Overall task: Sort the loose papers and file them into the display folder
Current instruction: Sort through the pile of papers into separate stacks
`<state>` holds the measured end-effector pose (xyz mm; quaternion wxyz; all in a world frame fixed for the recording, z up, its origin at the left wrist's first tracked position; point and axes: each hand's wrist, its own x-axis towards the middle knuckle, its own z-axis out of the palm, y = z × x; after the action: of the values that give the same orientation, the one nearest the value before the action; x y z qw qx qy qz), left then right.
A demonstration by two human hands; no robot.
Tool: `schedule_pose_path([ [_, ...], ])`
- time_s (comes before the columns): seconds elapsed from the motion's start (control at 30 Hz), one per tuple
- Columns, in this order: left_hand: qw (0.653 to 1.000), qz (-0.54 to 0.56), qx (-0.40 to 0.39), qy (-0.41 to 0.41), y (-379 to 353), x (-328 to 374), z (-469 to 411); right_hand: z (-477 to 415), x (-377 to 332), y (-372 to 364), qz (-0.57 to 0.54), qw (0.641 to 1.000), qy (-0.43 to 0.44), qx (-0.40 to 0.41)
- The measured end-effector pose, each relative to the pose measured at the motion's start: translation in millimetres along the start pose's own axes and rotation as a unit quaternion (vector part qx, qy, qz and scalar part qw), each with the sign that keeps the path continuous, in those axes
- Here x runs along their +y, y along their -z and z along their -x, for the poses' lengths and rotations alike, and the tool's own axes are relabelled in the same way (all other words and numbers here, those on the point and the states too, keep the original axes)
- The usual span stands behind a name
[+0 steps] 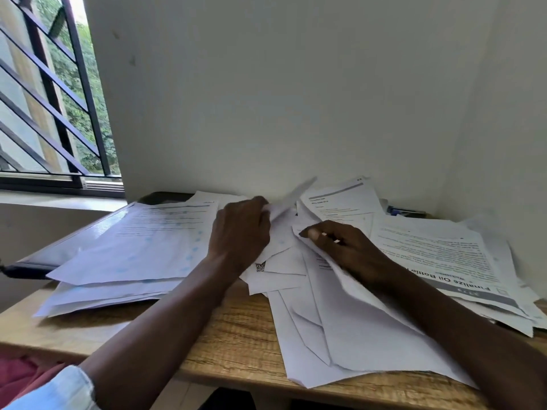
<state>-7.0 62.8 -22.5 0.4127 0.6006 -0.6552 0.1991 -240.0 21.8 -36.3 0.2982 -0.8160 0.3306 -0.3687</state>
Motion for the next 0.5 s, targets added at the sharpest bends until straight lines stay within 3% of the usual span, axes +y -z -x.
schedule_pose_path([
  [0.07,0.994,0.055,0.015,-0.097,4,9,6,-7,-2,0,-0.149,0.986,-0.071,0.003],
  [0.17,0.954,0.059,-0.187,-0.225,1,27,20,-14,1,5,-0.278,0.955,-0.104,0.025],
  [0.23,0.937,0.07,-0.241,-0.245,-4,33,23,-11,3,8,-0.284,0.95,-0.119,0.044],
  [0.5,0.964,0.139,-0.137,-0.178,-12,20,23,-12,8,11,-0.306,0.938,-0.146,0.073],
])
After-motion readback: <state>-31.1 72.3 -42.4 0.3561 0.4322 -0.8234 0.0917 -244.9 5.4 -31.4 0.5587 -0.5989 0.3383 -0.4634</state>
